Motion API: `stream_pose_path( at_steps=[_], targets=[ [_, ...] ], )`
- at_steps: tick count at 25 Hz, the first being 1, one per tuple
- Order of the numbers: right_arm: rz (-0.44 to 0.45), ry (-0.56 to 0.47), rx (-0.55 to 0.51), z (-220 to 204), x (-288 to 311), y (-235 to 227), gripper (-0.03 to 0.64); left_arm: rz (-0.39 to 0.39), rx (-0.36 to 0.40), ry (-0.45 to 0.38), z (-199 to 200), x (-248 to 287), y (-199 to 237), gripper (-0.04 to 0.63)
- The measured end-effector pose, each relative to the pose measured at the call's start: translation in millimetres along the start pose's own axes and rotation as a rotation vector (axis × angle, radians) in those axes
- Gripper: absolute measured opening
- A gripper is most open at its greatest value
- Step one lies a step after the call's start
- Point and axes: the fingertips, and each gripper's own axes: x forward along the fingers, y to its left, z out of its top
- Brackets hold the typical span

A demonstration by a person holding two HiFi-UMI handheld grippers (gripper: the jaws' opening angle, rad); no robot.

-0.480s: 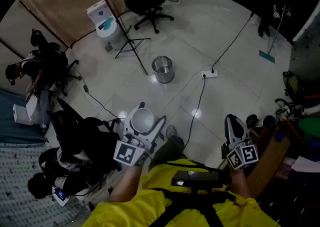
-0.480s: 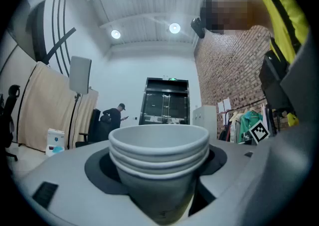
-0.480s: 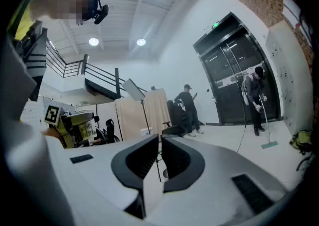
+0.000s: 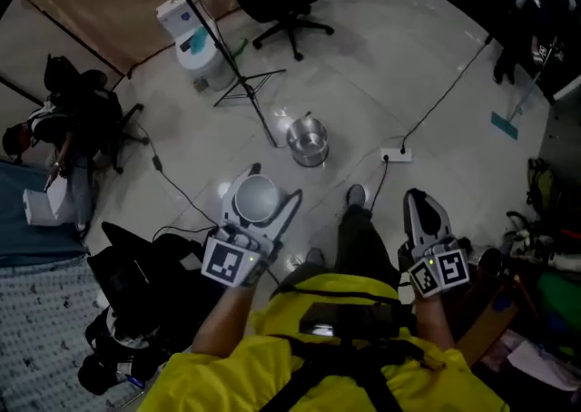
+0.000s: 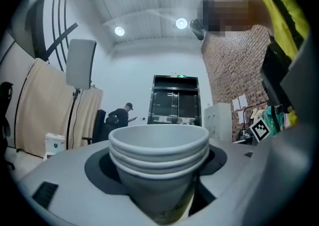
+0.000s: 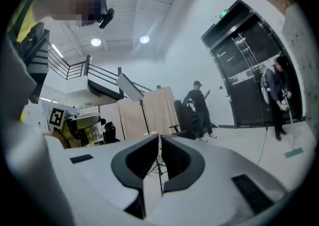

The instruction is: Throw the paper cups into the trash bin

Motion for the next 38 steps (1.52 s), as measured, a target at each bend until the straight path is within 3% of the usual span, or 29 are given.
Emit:
stream_pose_path(
  at_steps=[4,8,12,15,21,25,29,33,35,38],
  targets=[
    [0.102,0.027,0.009,-1.8,156.2,-71.5,0.025,0.097,0.014,0.018,-33.4,104.6,91.9,0.357],
    [0.246,0.110,0.012,-44.3,326.7,-144.7,0.025,0.234,-0.019,0.042,-102.3,210.4,184.1,0.357],
    [0.353,0.142,0.019,-96.5,388.3,-151.7,0.025,0.280,-0.056,0.114,-199.9,248.2,224.1,0.356],
    [0.391,0.205,0.015,-168.9,429.0,-158.7,0.025,0.304,-0.116,0.190,-296.6,259.3,255.7,0.356],
    [0.334,0.342,0.084,-361.5,477.0,-190.3,0.025,0.322,-0.172,0.348,-547.8,267.6,319.2,0.356],
    [0.328,0.460,0.098,-433.9,464.8,-199.2,0.025,0.333,-0.292,0.489,-698.7,270.8,337.3,0.356],
    [0.341,0.488,0.104,-453.7,464.8,-201.4,0.025,0.383,-0.298,0.612,-798.1,271.8,366.2,0.360],
    [0.329,0.491,0.088,-460.5,468.6,-207.8,0.025,0.452,-0.395,0.801,-900.2,255.5,378.8,0.362],
    [0.339,0.493,0.078,-467.2,474.7,-205.2,0.025,0.514,-0.431,0.825,-920.0,249.7,389.6,0.363],
    [0.329,0.491,0.084,-484.6,486.7,-207.3,0.025,0.499,-0.405,0.818,-919.4,262.2,389.1,0.373]
  ],
)
